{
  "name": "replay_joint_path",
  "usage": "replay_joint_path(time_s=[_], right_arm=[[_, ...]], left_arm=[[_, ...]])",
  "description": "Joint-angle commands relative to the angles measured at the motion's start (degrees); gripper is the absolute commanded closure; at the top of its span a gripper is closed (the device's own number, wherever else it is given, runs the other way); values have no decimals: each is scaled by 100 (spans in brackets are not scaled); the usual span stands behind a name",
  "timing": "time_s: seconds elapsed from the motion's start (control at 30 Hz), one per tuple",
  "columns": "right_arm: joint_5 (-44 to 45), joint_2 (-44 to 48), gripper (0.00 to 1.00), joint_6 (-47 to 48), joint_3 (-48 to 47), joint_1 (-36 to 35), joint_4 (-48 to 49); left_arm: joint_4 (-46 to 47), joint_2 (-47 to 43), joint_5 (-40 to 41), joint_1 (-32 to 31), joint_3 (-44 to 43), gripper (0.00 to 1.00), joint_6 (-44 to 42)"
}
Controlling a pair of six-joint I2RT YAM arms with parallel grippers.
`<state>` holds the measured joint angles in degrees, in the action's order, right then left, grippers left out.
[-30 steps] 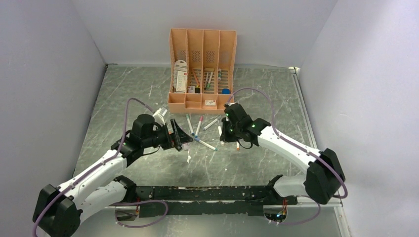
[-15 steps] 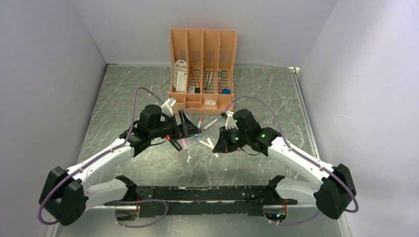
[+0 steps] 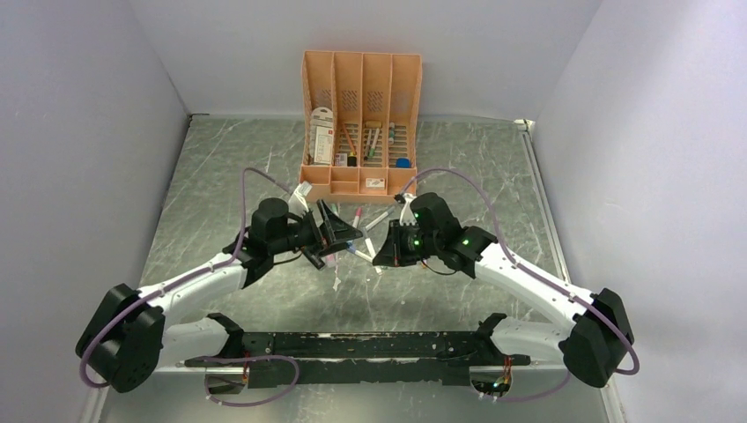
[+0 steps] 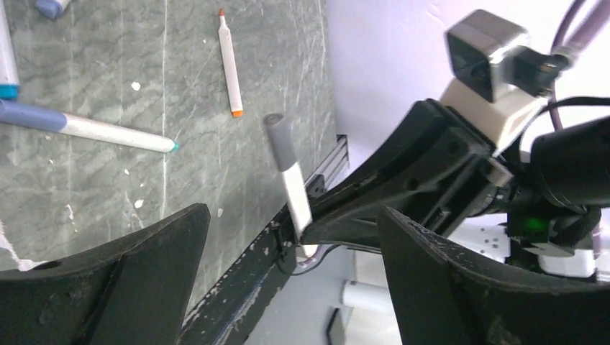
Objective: Open the pen caps
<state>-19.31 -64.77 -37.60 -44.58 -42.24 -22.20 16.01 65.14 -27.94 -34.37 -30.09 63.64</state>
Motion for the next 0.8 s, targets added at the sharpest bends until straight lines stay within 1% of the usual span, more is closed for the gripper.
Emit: replay_joint_path(time_s=[0.0,0.03,0.13,0.33,0.43,0.53,0.77], right_arm=[[250,-95,100,127,-419,-36,-23],[233,-156,100,198,-472,-33,-60],[101,-332,100,278,-483,-54,22],[-71,-491,100,183,-275,-99,375],[-163,-496,100,103,-202,-126,539],[-165,-527,100,131,-225,-176,519],[-241,-523,100,218,-211,-229,401]], left_arm=[[1391,189,66,-88,309,3,971],[1415,203,117,-101,307,3,959],[1067,283,178,-119,173,3,830],[948,471,189,-130,57,4,823],[1140,639,157,-131,111,6,907],[1224,829,134,-135,116,10,938],[1396,987,258,-151,152,26,955]])
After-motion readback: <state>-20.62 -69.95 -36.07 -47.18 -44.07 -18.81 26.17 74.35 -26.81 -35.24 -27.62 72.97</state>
